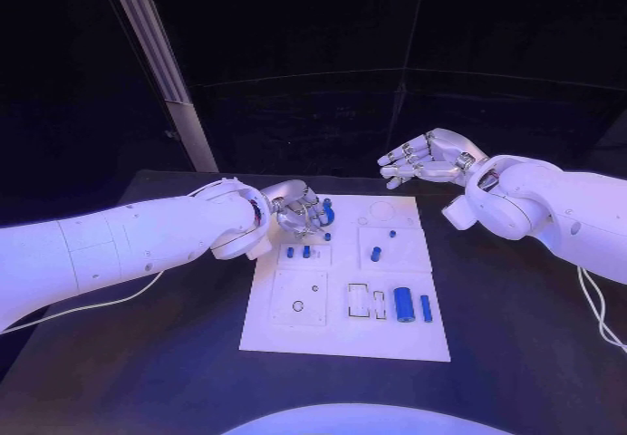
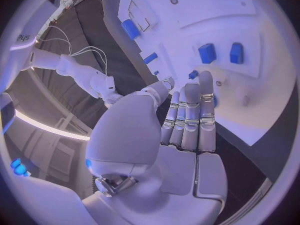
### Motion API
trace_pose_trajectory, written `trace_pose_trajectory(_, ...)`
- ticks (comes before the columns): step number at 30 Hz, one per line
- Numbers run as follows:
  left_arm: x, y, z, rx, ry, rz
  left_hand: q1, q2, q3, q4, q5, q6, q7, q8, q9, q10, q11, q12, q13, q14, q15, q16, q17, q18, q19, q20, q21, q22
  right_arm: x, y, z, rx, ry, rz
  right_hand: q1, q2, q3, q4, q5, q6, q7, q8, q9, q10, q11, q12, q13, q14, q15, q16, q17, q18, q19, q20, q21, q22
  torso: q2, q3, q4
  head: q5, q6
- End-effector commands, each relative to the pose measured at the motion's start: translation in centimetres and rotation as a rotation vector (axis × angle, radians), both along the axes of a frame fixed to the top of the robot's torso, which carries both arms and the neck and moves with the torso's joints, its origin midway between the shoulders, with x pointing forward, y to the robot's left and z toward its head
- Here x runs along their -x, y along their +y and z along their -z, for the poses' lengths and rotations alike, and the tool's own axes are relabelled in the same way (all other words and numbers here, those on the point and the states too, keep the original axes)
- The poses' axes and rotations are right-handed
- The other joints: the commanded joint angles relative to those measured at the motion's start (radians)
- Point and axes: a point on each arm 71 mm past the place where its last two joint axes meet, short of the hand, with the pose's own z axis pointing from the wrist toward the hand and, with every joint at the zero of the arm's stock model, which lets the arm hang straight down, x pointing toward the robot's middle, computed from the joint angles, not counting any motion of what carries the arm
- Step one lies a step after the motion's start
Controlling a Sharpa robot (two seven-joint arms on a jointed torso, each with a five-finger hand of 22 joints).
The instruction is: Assemble the parts on the task board
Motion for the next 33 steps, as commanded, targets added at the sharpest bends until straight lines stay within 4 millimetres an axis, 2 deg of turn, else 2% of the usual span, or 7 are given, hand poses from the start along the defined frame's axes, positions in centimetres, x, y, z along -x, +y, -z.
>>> trace_pose_trajectory(1, -0.1, -1.4, -0.9, -0.082, -0.255, 0.173, 0.011, -0.025, 0.001, -0.025, -0.009, 0.032, -0.01, -0.016, -0.028, 0.022, -0.003, -0.034, -0.046, 0.026, -0.007, -0.002, -0.029, 0.01, 0.019, -0.001, 0.003, 0.001, 0.0, 0.2, -0.2, -0.007, -0.008, -0.01, -0.012, 0.001, 0.003, 0.002, 0.007, -0.008, 0.001, -0.003, -0.001, -0.007, 0.004, -0.007, 0.0, -0.006, 0.002, -0.003, -0.001, 0.005, -0.001, 0.009, -0.007, -0.001, 0.0, 0.0011, -0.0015, -0.002, 0.002)
trace_pose_trajectory(4, -0.3, -1.9, -0.8, -0.125, -0.308, 0.202, 0.007, -0.035, -0.002, -0.036, -0.009, 0.056, -0.02, -0.031, -0.054, 0.025, -0.006, -0.068, -0.088, 0.082, -0.013, 0.04, -0.014, 0.009, 0.05, -0.006, 0.017, 0.006, 0.0, 0.2, -0.2, -0.008, -0.008, -0.011, -0.012, 0.001, 0.003, 0.002, 0.007, -0.008, 0.001, -0.003, -0.001, -0.007, 0.004, -0.007, 0.0, -0.006, 0.002, -0.003, -0.001, 0.005, -0.001, 0.009, -0.007, -0.001, -0.001, 0.0018, -0.0012, -0.003, 0.003)
trace_pose_trajectory(11, -0.7, -2.9, 0.1, -0.228, -0.353, 0.236, -0.022, -0.04, -0.048, -0.037, -0.01, 0.085, -0.029, -0.08, -0.117, 0.024, -0.01, -0.127, -0.176, 0.264, -0.02, 0.267, 0.183, 0.008, 0.154, -0.011, 0.053, 0.016, 0.1, 0.3, -0.2, -0.007, -0.01, -0.011, -0.012, 0.001, 0.003, 0.002, 0.007, -0.008, 0.001, -0.003, -0.001, -0.007, 0.004, -0.007, 0.0, -0.006, 0.002, -0.003, -0.001, 0.005, -0.001, 0.009, -0.007, -0.001, -0.001, 0.0003, 0.0017, -0.008, 0.002)
trace_pose_trajectory(15, -0.8, -3.5, 0.5, -0.264, -0.354, 0.246, -0.022, -0.032, -0.068, -0.04, -0.009, 0.11, -0.041, -0.096, -0.142, 0.045, -0.019, -0.136, -0.209, 0.34, -0.03, 0.377, 0.307, -0.017, 0.256, -0.02, 0.192, 0.151, 0.1, 0.3, -0.2, -0.006, -0.011, -0.013, -0.012, 0.001, 0.003, 0.002, 0.007, -0.008, 0.001, -0.003, -0.001, -0.007, 0.004, -0.007, 0.0, -0.006, 0.002, -0.003, -0.001, 0.005, -0.001, 0.009, -0.007, -0.001, 0.0, 0.001, 0.0009, -0.008, 0.003)
trace_pose_trajectory(17, -1.0, -3.7, 0.6, -0.276, -0.351, 0.245, -0.023, -0.03, -0.072, -0.041, -0.009, 0.117, -0.043, -0.1, -0.149, 0.051, -0.022, -0.139, -0.218, 0.353, -0.032, 0.397, 0.331, -0.024, 0.278, -0.023, 0.226, 0.186, 0.1, 0.4, -0.2, -0.006, -0.011, -0.013, -0.012, 0.001, 0.003, 0.002, 0.007, -0.008, 0.001, -0.003, -0.001, -0.007, 0.004, -0.007, 0.0, -0.006, 0.002, -0.003, -0.001, 0.005, -0.001, 0.009, -0.007, -0.001, 0.0, 0.0009, 0.0012, -0.009, 0.003)
trace_pose_trajectory(21, -1.4, -4.2, 1.0, -0.314, -0.336, 0.241, -0.023, -0.022, -0.074, -0.041, -0.009, 0.132, -0.047, -0.105, -0.158, 0.066, -0.024, -0.142, -0.231, 0.367, -0.035, 0.416, 0.349, -0.033, 0.308, -0.026, 0.272, 0.232, 0.1, 0.4, -0.2, -0.006, -0.013, -0.013, -0.012, 0.001, 0.003, 0.002, 0.007, -0.008, 0.001, -0.003, -0.001, -0.007, 0.004, -0.007, 0.0, -0.006, 0.002, -0.003, -0.001, 0.005, -0.001, 0.009, -0.007, -0.001, 0.0, 0.001, 0.001, -0.003, 0.006)
trace_pose_trajectory(33, -2.1, -4.4, 1.6, -0.368, -0.305, 0.237, -0.006, -0.002, -0.045, -0.052, -0.006, 0.166, -0.047, -0.111, -0.172, 0.105, -0.026, -0.152, -0.257, 0.374, -0.038, 0.424, 0.348, -0.042, 0.331, -0.031, 0.312, 0.277, 0.0, 0.5, -0.2, -0.005, -0.013, -0.014, -0.012, 0.001, 0.003, 0.002, 0.007, -0.008, 0.001, -0.003, -0.001, -0.007, 0.004, -0.007, 0.0, -0.006, 0.002, -0.003, -0.001, 0.005, -0.001, 0.009, -0.007, -0.001, -0.002, 0.001, 0.0027, -0.007, 0.001)
